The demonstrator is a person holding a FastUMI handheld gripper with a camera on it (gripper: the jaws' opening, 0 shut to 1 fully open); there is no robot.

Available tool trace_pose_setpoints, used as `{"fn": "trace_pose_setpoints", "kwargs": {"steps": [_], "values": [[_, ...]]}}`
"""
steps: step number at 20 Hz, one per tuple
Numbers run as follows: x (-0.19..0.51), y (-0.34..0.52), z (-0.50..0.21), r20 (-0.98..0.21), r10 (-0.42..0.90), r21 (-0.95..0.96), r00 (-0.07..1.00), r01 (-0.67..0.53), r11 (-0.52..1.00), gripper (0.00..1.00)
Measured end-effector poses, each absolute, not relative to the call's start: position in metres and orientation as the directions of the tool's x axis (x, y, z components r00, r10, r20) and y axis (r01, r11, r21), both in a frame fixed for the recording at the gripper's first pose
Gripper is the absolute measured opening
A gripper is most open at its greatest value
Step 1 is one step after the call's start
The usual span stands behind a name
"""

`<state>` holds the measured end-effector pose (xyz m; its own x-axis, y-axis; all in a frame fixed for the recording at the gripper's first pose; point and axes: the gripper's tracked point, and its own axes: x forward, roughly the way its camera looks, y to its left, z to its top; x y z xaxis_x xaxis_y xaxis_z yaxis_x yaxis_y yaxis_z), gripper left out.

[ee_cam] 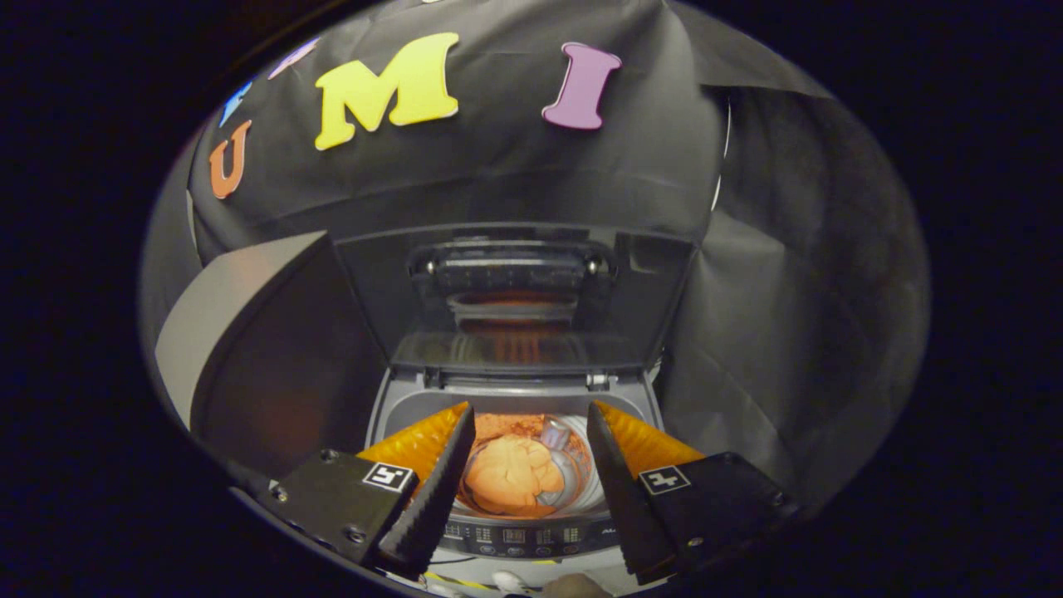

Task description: Put the clothes into the washing machine and then close the washing machine lid.

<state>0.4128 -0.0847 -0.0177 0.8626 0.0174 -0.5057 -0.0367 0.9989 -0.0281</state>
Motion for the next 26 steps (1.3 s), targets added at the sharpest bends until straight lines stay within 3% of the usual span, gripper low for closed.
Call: {"fn": "trace_pose_setpoints", "kwargs": {"steps": [13, 26], "values": [[0.446, -0.067, 0.084, -0.336, 0.057, -0.023, 0.94, -0.069, 0.997, 0.84], [0.528, -0.055, 0.093, -0.353, 0.068, -0.004, 0.933, -0.075, 0.997, 0.84]]}}
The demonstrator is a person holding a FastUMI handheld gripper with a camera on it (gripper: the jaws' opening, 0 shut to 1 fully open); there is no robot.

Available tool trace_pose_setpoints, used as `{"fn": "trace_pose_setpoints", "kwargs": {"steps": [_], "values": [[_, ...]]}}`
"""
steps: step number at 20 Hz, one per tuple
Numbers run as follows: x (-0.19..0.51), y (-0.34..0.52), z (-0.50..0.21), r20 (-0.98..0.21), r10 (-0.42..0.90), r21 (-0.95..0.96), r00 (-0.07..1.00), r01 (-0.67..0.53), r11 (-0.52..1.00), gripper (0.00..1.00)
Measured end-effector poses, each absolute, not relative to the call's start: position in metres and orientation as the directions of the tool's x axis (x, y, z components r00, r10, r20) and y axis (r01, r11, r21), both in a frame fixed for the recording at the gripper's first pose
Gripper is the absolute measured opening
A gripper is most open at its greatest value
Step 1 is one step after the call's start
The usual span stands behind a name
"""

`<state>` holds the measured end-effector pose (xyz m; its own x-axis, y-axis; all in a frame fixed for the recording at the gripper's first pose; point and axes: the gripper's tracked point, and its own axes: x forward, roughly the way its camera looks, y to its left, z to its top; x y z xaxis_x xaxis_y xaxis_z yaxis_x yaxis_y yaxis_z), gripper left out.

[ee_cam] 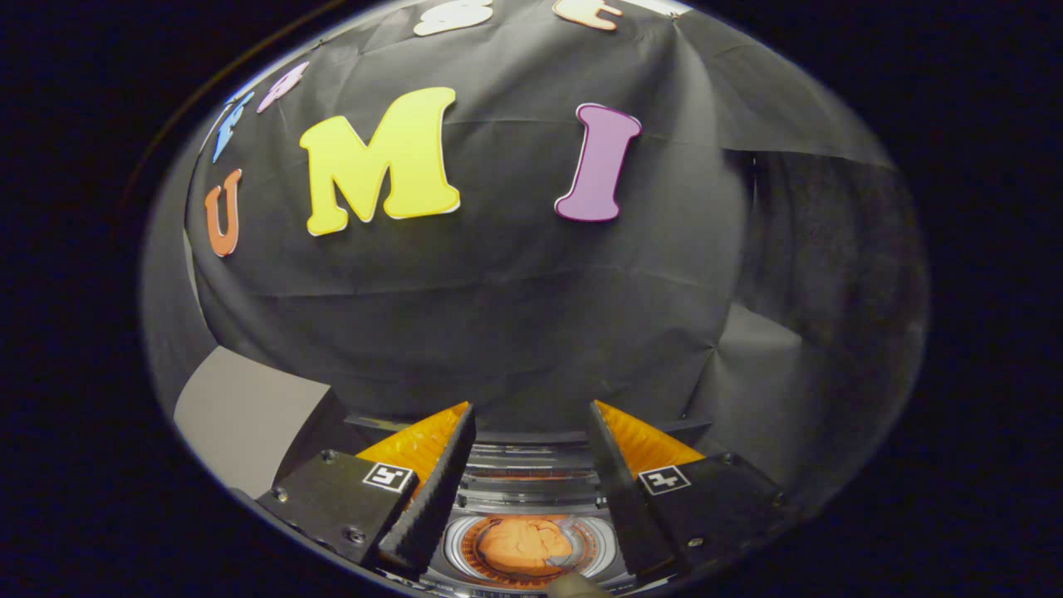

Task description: Put the clothes into the washing machine and then close the washing machine lid.

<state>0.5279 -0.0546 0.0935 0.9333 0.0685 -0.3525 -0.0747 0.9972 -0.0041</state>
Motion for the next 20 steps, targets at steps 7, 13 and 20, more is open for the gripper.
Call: {"fn": "trace_pose_setpoints", "kwargs": {"steps": [7, 13, 20], "values": [[0.585, -0.046, 0.068, -0.41, 0.06, -0.004, 0.91, -0.067, 0.998, 0.85], [0.605, -0.057, 0.034, -0.452, 0.019, -0.025, 0.892, -0.034, 0.999, 0.86], [0.595, -0.058, 0.033, -0.437, 0.022, -0.017, 0.899, -0.033, 0.999, 0.87]]}}
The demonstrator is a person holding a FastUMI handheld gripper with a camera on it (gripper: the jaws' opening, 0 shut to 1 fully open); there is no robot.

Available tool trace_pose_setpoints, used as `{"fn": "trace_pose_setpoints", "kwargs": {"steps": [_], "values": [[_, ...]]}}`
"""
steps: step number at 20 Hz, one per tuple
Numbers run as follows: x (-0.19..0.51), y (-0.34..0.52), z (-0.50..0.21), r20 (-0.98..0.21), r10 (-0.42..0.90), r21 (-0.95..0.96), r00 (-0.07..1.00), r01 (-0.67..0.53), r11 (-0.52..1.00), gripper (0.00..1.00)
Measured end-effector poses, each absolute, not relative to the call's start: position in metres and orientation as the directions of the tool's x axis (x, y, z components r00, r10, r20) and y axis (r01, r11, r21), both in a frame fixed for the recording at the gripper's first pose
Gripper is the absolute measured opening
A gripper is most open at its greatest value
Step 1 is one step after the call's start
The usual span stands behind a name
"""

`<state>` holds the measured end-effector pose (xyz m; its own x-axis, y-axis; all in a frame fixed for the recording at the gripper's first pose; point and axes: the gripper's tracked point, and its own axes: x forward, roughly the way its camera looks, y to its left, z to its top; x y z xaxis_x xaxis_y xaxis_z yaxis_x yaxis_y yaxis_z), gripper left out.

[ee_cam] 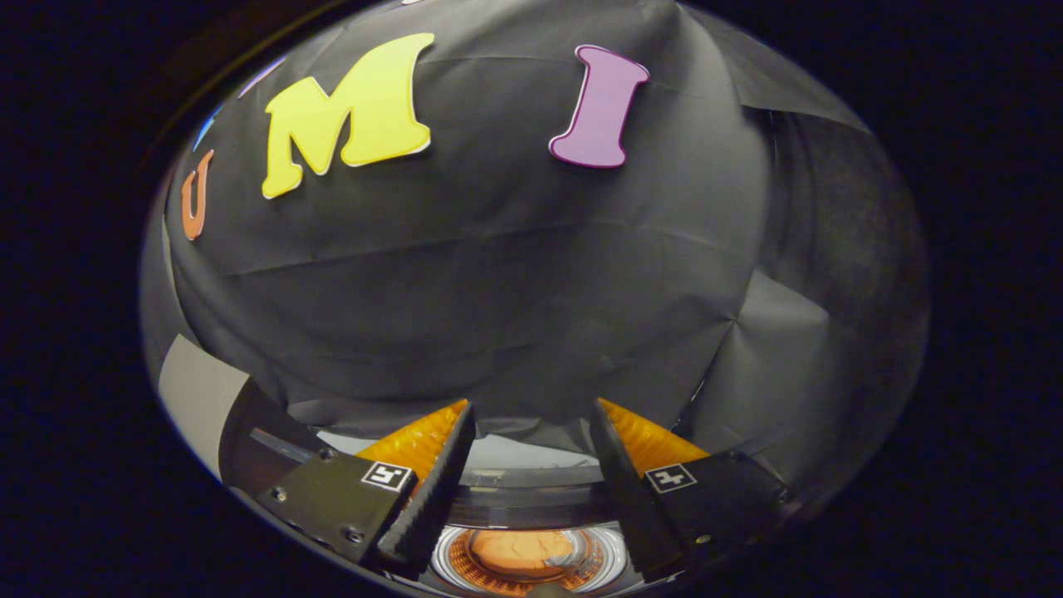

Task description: Put the clothes into the washing machine and then close the washing machine lid.

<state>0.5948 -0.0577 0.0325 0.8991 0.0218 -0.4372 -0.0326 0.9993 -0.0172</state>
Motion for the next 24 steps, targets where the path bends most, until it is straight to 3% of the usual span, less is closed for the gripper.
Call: {"fn": "trace_pose_setpoints", "kwargs": {"steps": [24], "values": [[0.513, -0.071, 0.003, -0.41, 0.034, -0.015, 0.911, -0.045, 0.999, 0.88]]}}
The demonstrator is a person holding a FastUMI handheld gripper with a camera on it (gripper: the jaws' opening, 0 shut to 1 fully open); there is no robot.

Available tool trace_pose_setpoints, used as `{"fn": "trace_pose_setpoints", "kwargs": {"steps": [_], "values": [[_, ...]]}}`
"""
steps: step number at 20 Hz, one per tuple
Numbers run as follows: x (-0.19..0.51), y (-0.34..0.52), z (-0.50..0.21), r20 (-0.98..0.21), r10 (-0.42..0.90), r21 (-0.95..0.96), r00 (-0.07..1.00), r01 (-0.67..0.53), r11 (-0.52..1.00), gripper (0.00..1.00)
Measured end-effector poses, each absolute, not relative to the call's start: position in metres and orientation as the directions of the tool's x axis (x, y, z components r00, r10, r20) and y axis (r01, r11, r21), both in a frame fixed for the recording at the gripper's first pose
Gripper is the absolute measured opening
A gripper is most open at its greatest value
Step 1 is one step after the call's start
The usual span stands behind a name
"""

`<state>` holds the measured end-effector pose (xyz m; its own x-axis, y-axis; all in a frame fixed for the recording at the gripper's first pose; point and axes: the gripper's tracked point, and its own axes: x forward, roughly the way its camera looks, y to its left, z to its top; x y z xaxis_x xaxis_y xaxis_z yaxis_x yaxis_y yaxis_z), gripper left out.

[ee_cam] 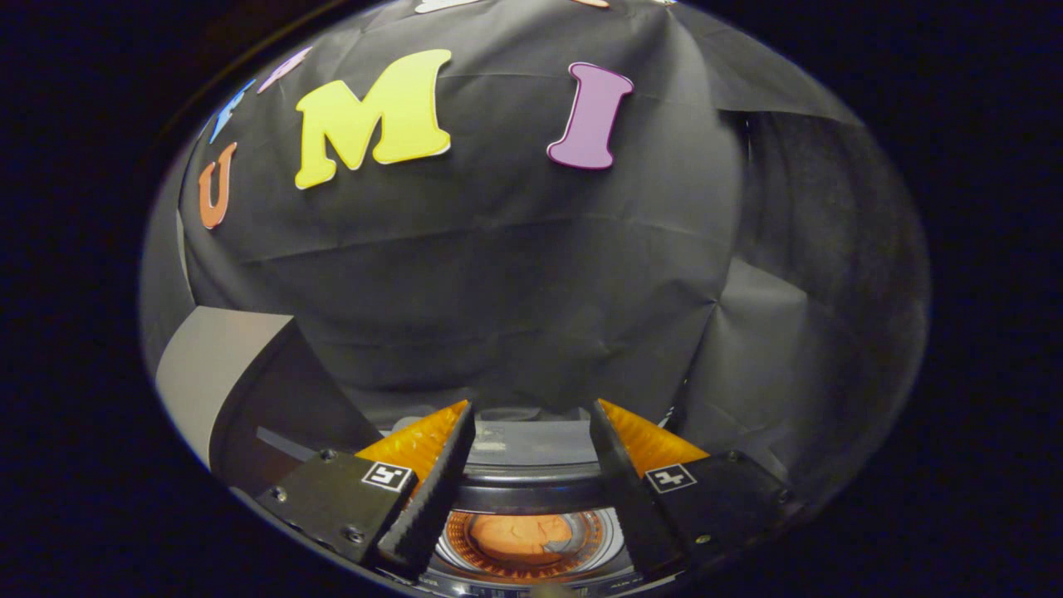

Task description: Put the clothes into the washing machine and then close the washing machine lid.

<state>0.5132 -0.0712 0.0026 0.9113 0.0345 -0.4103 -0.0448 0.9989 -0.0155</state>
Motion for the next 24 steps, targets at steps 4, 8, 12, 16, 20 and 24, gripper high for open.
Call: {"fn": "trace_pose_setpoints", "kwargs": {"steps": [4, 8, 12, 16, 20, 24], "values": [[0.502, -0.073, -0.005, -0.41, 0.037, -0.011, 0.911, -0.046, 0.999, 0.88], [0.487, -0.073, -0.015, -0.419, 0.043, -0.005, 0.907, -0.049, 0.999, 0.88], [0.467, -0.075, -0.034, -0.451, 0.047, -0.002, 0.891, -0.053, 0.999, 0.87], [0.444, -0.07, -0.061, -0.49, 0.063, 0.009, 0.869, -0.067, 0.998, 0.88], [0.431, -0.066, -0.075, -0.514, 0.063, -0.014, 0.855, -0.082, 0.997, 0.88], [0.428, -0.063, -0.072, -0.508, 0.061, -0.027, 0.859, -0.087, 0.996, 0.88]]}}
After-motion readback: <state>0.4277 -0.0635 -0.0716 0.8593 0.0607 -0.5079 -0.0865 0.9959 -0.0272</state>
